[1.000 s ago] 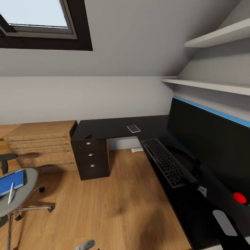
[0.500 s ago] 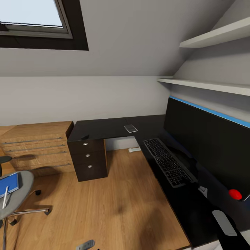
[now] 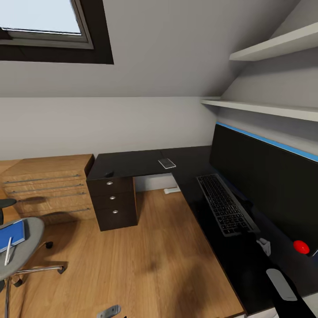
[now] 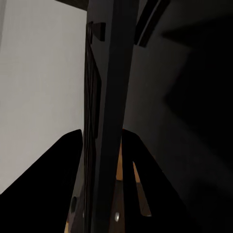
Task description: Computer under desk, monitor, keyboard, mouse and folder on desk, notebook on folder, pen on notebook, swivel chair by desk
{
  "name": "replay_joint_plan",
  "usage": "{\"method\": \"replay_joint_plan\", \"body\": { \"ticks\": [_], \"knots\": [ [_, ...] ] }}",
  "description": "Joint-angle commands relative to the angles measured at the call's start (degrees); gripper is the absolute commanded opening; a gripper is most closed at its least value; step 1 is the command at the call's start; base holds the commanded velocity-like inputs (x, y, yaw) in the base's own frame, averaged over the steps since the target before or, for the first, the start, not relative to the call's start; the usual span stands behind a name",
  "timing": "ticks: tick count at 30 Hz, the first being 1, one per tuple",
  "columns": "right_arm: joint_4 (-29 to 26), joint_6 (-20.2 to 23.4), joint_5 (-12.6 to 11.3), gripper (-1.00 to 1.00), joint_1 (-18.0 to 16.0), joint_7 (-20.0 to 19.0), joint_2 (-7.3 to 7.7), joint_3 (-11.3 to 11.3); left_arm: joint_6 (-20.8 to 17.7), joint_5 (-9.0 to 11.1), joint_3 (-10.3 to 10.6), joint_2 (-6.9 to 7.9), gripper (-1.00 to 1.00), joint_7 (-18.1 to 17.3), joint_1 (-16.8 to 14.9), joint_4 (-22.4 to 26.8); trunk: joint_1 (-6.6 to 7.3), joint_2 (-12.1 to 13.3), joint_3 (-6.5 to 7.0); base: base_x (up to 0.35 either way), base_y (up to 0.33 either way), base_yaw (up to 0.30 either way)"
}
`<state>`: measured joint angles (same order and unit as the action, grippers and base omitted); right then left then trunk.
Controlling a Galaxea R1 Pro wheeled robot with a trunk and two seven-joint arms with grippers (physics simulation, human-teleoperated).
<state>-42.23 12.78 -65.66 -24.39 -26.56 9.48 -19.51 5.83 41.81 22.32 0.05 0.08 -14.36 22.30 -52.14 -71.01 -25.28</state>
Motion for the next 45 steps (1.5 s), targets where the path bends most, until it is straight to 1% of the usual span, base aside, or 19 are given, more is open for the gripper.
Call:
{"method": "replay_joint_plan", "body": {
  "ticks": [1,14,15,20,21,24,40,45],
  "knots": [
    [0.0,0.5,-0.6,-1.00,0.0,-0.2,-0.04,-0.1,0.3,0.5,0.4,0.02,1.00,0.0,-0.1,-0.1,0.00,0.0,-0.06,0.000,0.000,0.000],
    [0.1,0.8,-0.4,-1.00,0.0,0.5,-0.07,0.3,0.3,0.5,0.4,0.01,1.00,0.0,-0.1,-0.1,0.00,0.0,-0.06,0.000,0.000,0.000],
    [0.1,0.8,-0.4,-1.00,0.0,0.6,-0.07,0.8,0.3,0.5,0.4,0.02,1.00,0.0,-0.1,-0.1,0.00,0.0,-0.06,0.000,0.000,0.000],
    [0.1,0.8,-0.4,-1.00,0.0,0.6,0.03,5.8,0.3,0.5,0.4,0.04,1.00,0.0,-0.1,-0.1,0.00,0.0,-0.06,0.000,0.000,0.000],
    [0.1,0.8,-0.4,-1.00,0.0,0.6,0.04,6.4,0.3,0.5,0.4,0.04,1.00,0.0,-0.1,-0.1,0.00,0.0,-0.06,0.000,0.000,0.000],
    [0.0,0.8,-0.4,-1.00,0.0,0.6,0.08,7.2,0.3,0.5,0.4,0.03,1.00,0.0,-0.1,-0.1,0.00,0.0,-0.06,0.000,0.000,0.000],
    [0.1,0.9,-0.4,-1.00,0.0,1.3,0.03,7.6,0.3,0.5,0.4,0.03,1.00,0.0,-0.1,-0.1,0.00,0.0,-0.06,-0.035,-0.012,0.000],
    [0.1,0.9,-0.4,-1.00,0.0,2.4,0.02,7.6,0.3,0.5,0.4,0.04,1.00,0.0,-0.1,-0.1,0.00,0.0,-0.06,-0.017,-0.008,0.000]
  ]
}}
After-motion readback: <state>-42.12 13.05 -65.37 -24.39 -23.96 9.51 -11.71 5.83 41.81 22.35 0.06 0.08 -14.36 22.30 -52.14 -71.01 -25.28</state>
